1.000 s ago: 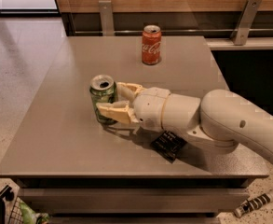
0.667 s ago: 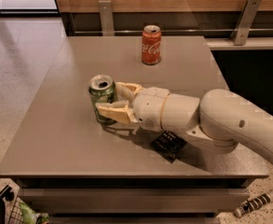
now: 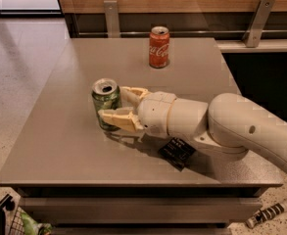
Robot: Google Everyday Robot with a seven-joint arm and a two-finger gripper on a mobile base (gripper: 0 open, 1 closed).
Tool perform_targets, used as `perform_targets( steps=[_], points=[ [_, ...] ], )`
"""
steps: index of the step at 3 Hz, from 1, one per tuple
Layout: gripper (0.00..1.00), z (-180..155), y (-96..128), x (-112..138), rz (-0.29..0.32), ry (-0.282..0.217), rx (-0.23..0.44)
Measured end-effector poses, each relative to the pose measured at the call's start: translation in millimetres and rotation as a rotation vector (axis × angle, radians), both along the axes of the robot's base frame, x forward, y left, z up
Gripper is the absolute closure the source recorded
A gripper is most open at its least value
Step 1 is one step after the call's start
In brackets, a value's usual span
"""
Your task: Place green can upright
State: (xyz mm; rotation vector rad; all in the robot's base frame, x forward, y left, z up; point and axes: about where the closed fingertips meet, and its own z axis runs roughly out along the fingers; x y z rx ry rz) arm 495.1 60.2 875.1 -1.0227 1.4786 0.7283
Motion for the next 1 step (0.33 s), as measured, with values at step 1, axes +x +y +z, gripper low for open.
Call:
perform_targets(
  steps=[1],
  points=[
    [0.0,0.7,1.9,-0.8,0.003,-0.001,-0.001]
  ],
)
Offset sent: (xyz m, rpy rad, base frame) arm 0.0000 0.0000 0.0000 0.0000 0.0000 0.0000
